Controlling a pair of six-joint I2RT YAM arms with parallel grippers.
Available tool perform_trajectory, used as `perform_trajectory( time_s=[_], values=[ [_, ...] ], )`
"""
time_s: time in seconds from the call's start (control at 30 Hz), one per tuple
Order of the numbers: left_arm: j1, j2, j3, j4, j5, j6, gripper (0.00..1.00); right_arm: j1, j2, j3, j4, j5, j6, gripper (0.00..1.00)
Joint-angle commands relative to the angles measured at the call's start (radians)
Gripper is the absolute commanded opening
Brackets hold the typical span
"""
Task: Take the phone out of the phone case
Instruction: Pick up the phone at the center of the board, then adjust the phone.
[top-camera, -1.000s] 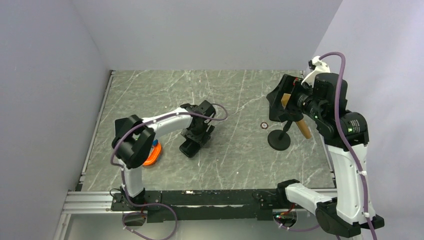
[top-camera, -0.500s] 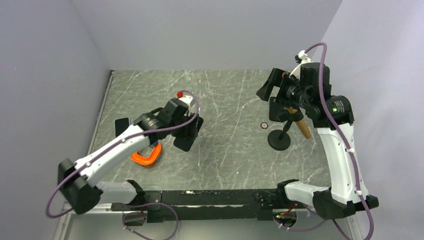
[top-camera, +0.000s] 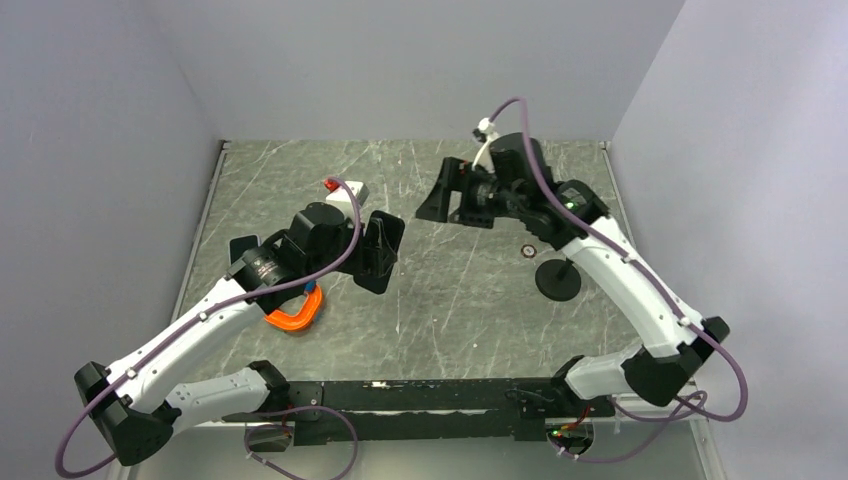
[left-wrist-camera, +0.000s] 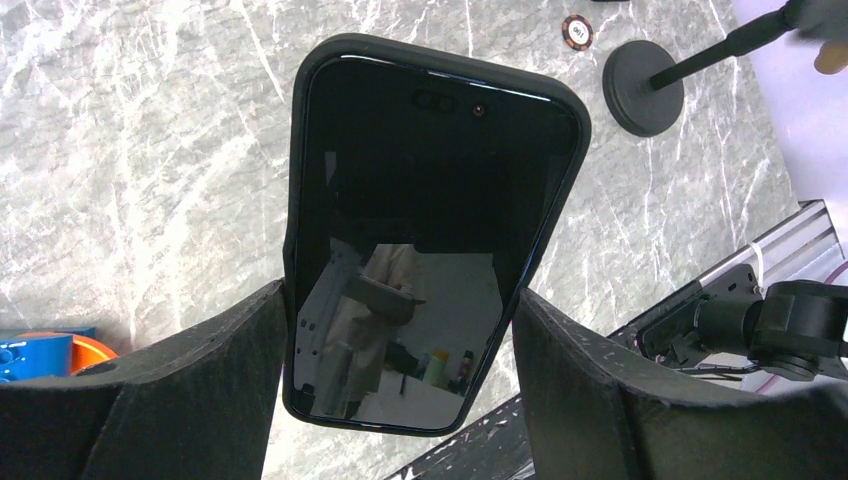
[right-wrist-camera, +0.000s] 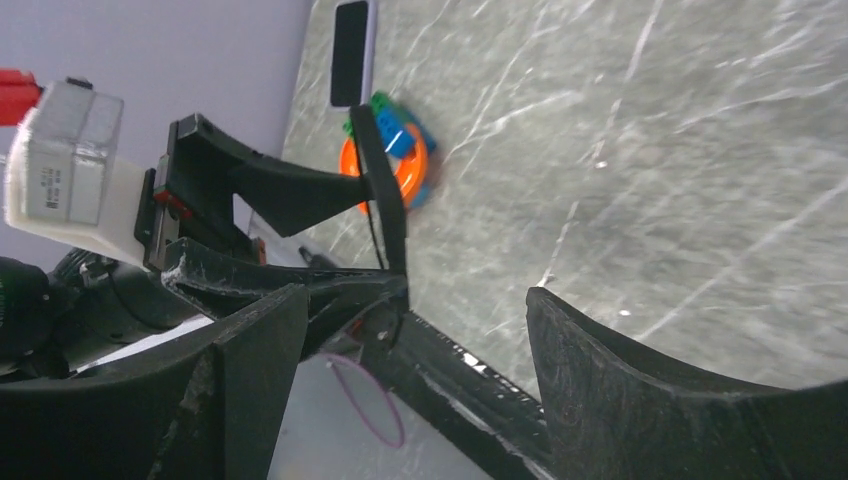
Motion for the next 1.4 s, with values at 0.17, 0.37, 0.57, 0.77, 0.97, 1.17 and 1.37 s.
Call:
perform_trajectory(
  time_s=[0.17, 0.37, 0.57, 0.77, 0.97, 1.17, 1.37],
  values=[
    [0.0, -0.041, 0.058, 0.089, 0.042, -0.025, 0.0, 0.104, 0.062, -0.13, 0.246, -0.063, 0.138, 0.76],
    [0.0, -0.052, 0.037, 0.109, 0.065, -0.05, 0.0, 0.104, 0.109, -0.158, 0.308, -0.092, 0.153, 0.69],
    [0.001, -0.056, 0.036, 0.125, 0.086, -0.047, 0.0, 0.106, 0.166, -0.187, 0.377, -0.209, 0.172, 0.58],
    [0.001, -0.018, 0.096, 0.102, 0.088, -0.062, 0.19, 0.075, 0.153, -0.24, 0.455, -0.332, 0.181, 0.01],
    [0.004, -0.078, 0.085, 0.132, 0.118, -0.11, 0.99, -0.138, 0.021, -0.311, 0.56, -0.479, 0.192, 0.0],
    [0.126, -0.166, 0.008, 0.216, 0.237, -0.224, 0.99, -0.349, -0.038, -0.208, 0.45, -0.629, 0.084, 0.0],
    [0.273, -0.113, -0.153, 0.728, 0.669, -0.51, 0.94, -0.486, -0.073, -0.225, 0.613, -0.857, 0.208, 0.0]
  ],
)
